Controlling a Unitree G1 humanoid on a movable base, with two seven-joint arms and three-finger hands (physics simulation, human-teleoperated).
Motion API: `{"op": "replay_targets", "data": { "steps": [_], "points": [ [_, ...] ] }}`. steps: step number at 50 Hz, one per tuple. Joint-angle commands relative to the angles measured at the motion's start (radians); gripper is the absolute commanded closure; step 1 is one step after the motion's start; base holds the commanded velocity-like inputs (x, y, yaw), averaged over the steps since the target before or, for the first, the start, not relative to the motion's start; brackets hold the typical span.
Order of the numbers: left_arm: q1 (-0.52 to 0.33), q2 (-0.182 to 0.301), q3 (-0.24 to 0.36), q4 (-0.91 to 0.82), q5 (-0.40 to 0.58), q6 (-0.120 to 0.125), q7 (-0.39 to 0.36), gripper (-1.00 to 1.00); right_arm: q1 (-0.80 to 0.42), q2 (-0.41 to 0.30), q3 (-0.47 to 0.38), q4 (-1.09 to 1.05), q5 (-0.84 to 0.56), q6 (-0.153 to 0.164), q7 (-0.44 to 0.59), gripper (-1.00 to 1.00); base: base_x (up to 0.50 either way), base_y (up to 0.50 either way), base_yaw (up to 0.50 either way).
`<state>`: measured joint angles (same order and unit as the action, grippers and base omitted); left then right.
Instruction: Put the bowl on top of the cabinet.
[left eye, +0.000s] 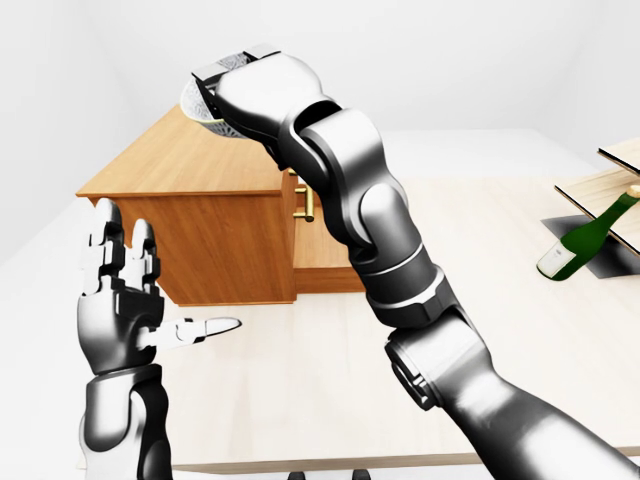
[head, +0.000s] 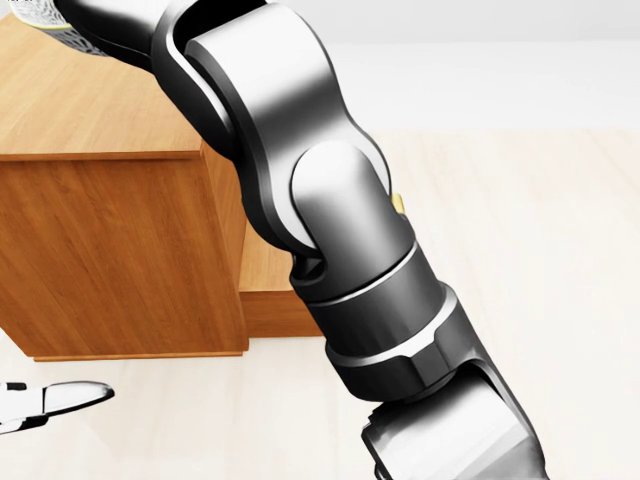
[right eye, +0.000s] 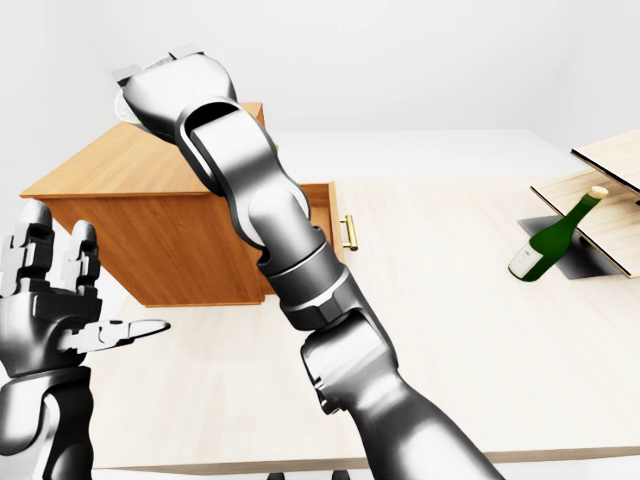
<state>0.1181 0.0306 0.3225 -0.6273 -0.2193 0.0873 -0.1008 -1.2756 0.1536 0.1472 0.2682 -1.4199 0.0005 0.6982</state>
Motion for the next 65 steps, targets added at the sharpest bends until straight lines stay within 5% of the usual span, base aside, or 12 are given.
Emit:
{"op": "replay_targets", "data": {
  "steps": [1,48,49,50,65],
  "points": [
    [-0.015,0.007,0.002,-0.026,-0.004,0.000,0.010,-1.00,-0.011,0.002,-0.009,0.006,-0.054,-0.038,0.000,1.00,0.00,0.00,0.00],
    [-0.010,0.004,0.000,-0.030,0.000,0.000,0.007,-1.00,0.023,0.051,0.009,-0.009,-0.077,-0.047,0.000,1.00,0.00,0.00,0.00],
    [-0.010,0.003,0.001,-0.028,-0.001,0.000,0.007,-1.00,0.024,0.050,0.010,-0.009,-0.077,-0.049,0.000,0.58,0.00,0.00,0.00],
    [-0.011,0.004,0.001,-0.031,-0.001,0.000,0.008,-1.00,0.023,0.049,0.009,-0.006,-0.079,-0.047,0.000,-1.00,0.00,0.00,0.00],
    [-0.011,0.003,-0.001,-0.028,0.001,0.000,0.006,-1.00,0.011,0.044,0.007,0.002,-0.079,-0.039,0.000,-1.00,0.00,0.00,0.00]
  ]
}}
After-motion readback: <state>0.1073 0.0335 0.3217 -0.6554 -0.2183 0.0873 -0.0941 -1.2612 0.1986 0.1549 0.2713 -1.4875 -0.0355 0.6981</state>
